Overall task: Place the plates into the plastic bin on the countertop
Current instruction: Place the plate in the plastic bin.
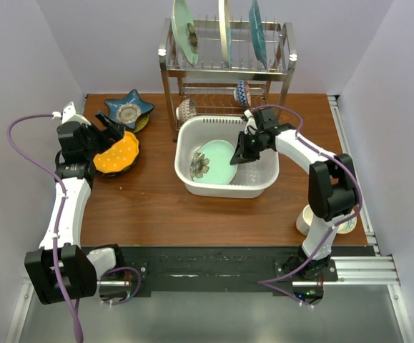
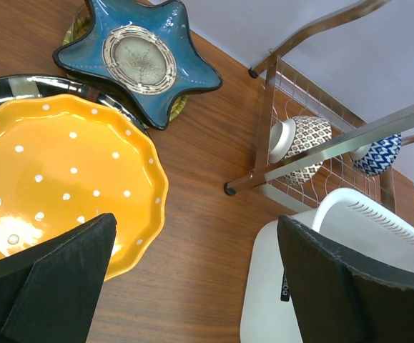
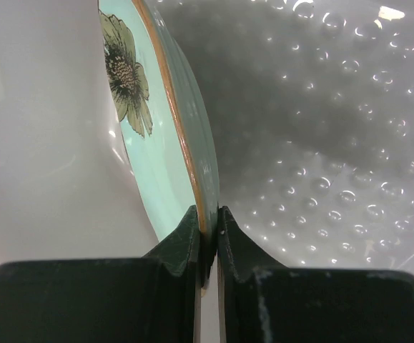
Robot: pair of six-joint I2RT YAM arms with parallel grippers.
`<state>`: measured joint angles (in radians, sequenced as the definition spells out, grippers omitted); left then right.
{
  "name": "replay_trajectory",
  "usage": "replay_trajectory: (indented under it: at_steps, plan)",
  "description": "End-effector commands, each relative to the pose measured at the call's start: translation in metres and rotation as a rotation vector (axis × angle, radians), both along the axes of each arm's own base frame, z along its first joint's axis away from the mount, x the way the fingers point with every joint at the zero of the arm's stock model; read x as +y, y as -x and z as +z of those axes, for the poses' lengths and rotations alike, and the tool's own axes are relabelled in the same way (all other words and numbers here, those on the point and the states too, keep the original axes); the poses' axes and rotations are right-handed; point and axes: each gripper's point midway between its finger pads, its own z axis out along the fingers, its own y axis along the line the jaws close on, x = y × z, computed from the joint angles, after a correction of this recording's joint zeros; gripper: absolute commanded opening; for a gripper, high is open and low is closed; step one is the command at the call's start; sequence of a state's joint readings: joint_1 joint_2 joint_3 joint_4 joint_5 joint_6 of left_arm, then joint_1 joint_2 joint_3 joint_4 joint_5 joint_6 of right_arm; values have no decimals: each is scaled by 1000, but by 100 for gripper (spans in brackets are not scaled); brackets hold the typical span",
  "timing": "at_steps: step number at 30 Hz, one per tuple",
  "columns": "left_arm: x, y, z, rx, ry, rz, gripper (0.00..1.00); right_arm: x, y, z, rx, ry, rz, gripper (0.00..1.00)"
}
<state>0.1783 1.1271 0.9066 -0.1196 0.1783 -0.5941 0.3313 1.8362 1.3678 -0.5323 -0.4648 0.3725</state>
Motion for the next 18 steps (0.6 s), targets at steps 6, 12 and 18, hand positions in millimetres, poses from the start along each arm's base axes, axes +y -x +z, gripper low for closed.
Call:
replay_trajectory:
  at_steps: [6,12,18]
  plan:
    - [-5,-7,13,-56,10,-17,99,11,-8,11,-61,-23,36,25]
    - [-6,-8,12,-54,11,-22,99,6,-10,4,-67,30,26,41]
    - [-9,-7,13,-65,12,-32,99,1,-10,-2,-68,90,24,49]
